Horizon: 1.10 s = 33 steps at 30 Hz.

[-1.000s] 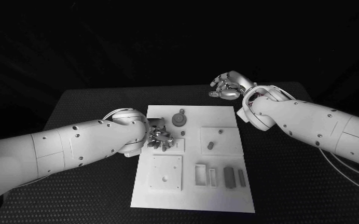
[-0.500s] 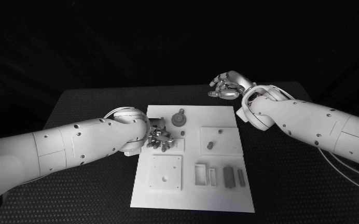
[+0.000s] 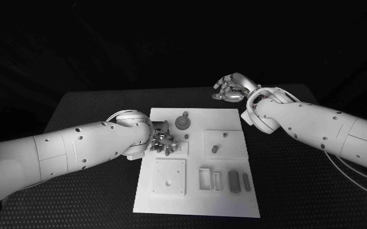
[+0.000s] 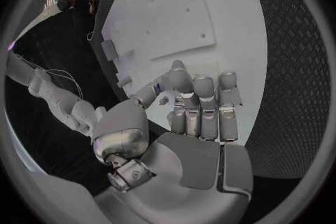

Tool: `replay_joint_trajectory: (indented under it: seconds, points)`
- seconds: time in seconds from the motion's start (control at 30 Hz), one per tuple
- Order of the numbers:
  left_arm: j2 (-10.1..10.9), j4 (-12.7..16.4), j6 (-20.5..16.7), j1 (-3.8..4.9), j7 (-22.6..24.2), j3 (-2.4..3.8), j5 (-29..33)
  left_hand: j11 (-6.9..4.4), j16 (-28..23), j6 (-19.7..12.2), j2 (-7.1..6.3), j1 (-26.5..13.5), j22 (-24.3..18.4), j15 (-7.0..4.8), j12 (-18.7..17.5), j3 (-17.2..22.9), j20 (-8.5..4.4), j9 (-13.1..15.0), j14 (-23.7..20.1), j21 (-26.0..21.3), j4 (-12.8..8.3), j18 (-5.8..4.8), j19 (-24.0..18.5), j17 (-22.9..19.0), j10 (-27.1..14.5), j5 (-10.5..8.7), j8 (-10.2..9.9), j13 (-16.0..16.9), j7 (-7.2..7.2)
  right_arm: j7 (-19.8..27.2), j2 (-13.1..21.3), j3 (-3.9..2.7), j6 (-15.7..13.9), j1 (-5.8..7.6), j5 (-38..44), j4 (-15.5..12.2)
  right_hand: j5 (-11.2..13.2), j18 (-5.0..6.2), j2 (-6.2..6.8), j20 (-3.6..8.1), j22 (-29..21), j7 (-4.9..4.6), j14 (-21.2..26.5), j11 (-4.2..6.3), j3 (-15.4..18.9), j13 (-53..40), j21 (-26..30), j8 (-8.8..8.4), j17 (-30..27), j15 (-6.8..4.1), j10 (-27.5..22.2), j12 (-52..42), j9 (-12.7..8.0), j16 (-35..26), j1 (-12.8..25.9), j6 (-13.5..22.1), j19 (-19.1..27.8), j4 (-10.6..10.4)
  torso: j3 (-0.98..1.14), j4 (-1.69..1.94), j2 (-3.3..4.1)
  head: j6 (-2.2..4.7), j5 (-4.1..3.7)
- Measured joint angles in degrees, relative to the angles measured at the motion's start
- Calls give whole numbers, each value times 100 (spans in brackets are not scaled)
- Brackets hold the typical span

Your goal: Assemble the parts on the task board

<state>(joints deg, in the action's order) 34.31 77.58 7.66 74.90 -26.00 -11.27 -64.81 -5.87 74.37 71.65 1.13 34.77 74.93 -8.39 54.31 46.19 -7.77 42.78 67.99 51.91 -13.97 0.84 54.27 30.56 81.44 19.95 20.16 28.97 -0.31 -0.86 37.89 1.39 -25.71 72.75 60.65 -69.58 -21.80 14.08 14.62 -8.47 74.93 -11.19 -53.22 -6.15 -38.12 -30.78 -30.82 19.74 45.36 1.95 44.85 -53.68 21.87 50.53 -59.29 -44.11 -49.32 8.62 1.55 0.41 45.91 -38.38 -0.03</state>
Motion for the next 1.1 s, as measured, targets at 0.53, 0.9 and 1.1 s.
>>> replay_joint_trajectory:
  seconds: [0.53,0.9,1.1]
  points:
    - [-38,-120,18,-11,-5,63,88,1,40,51,13,-13,-1,-12,100,3,0,19,31,6,2,2,0,8,-2,-49,43,35,-11,0,3,0,2,0,1,-4,0,0,0,0,0,1,0,0,0,12,0,0,-3,0,0,0,-4,0,0,-1,0,0,2,1,-2,2,-1]
    - [-67,-151,21,-7,-5,65,110,5,63,50,144,-144,-1,-32,134,3,0,19,10,22,2,2,0,13,-7,-138,64,44,-11,0,8,0,4,0,1,-7,0,0,0,-21,0,3,0,0,0,16,0,0,-3,0,0,0,-4,0,0,-3,-21,0,2,1,-2,-4,-10]
    - [-70,-149,9,-7,-5,64,112,6,63,49,190,-190,-2,-31,161,102,0,17,10,22,-97,1,-1,12,-17,-417,94,44,-10,0,8,0,4,0,1,-8,0,0,0,-21,0,4,0,0,0,21,21,0,-8,0,0,0,-4,0,0,-3,-21,0,2,1,-2,-5,-14]
